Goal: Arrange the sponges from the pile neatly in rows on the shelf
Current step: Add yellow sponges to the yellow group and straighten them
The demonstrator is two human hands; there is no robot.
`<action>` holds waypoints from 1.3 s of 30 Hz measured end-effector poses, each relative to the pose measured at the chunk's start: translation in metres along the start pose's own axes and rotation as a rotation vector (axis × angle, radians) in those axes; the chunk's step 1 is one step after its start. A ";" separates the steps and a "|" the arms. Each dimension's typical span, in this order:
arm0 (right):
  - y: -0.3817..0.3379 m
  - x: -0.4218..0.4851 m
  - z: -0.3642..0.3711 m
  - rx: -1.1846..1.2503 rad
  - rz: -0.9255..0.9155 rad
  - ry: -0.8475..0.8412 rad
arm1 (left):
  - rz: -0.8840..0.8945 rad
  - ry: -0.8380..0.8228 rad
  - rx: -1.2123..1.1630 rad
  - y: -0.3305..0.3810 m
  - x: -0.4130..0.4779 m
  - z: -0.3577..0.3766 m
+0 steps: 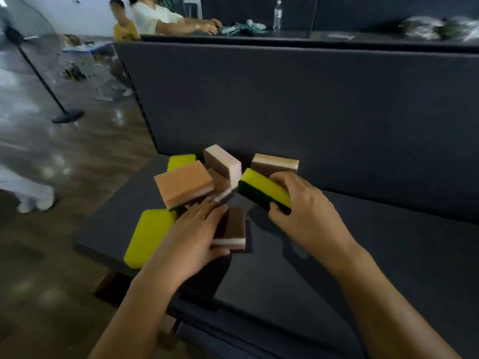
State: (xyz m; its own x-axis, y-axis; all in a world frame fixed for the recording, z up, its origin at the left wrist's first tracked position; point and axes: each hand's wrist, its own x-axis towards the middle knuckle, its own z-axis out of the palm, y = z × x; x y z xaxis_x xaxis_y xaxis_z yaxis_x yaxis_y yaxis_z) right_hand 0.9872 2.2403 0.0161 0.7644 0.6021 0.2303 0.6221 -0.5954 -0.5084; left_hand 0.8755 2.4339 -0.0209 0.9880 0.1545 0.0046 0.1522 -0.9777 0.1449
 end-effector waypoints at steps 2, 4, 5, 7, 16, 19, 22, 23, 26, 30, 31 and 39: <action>0.003 -0.021 -0.006 0.021 0.048 0.070 | 0.040 0.020 0.013 0.005 0.002 -0.001; 0.009 -0.044 -0.014 0.015 0.110 0.142 | 0.104 0.054 0.018 0.019 0.004 -0.005; 0.012 -0.056 -0.019 0.009 0.147 0.174 | 0.141 0.068 0.009 0.027 0.005 -0.007; 0.020 -0.081 -0.029 -0.005 0.224 0.243 | 0.229 0.080 -0.039 0.047 0.009 -0.010; 0.068 -0.194 -0.088 -0.121 0.536 0.496 | 0.584 0.013 -0.154 0.184 0.024 0.001; 0.086 -0.234 -0.110 -0.157 0.624 0.560 | 0.698 0.014 -0.182 0.238 0.024 0.009; 0.106 -0.273 -0.135 -0.198 0.673 0.596 | 0.780 0.028 -0.212 0.294 0.021 0.017; 0.114 -0.285 -0.145 -0.211 0.688 0.602 | 0.800 0.026 -0.216 0.313 0.019 0.019; 0.137 -0.318 -0.176 -0.254 0.706 0.641 | 0.854 0.038 -0.216 0.364 0.014 0.026; 0.169 -0.353 -0.208 -0.264 0.699 0.693 | 0.861 0.051 -0.197 0.422 0.008 0.037; 0.178 -0.360 -0.215 -0.262 0.700 0.691 | 0.858 0.049 -0.194 0.434 0.007 0.041; 0.227 -0.395 -0.250 -0.253 0.660 0.616 | 0.777 -0.043 -0.196 0.495 0.003 0.073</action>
State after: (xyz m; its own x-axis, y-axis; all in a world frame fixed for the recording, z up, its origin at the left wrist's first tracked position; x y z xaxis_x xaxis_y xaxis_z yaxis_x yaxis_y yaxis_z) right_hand 0.8690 1.7344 0.0170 0.8855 -0.2436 0.3958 -0.0064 -0.8579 -0.5138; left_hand 0.9561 1.9402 -0.0218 0.8102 -0.5697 0.1381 -0.5833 -0.7600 0.2866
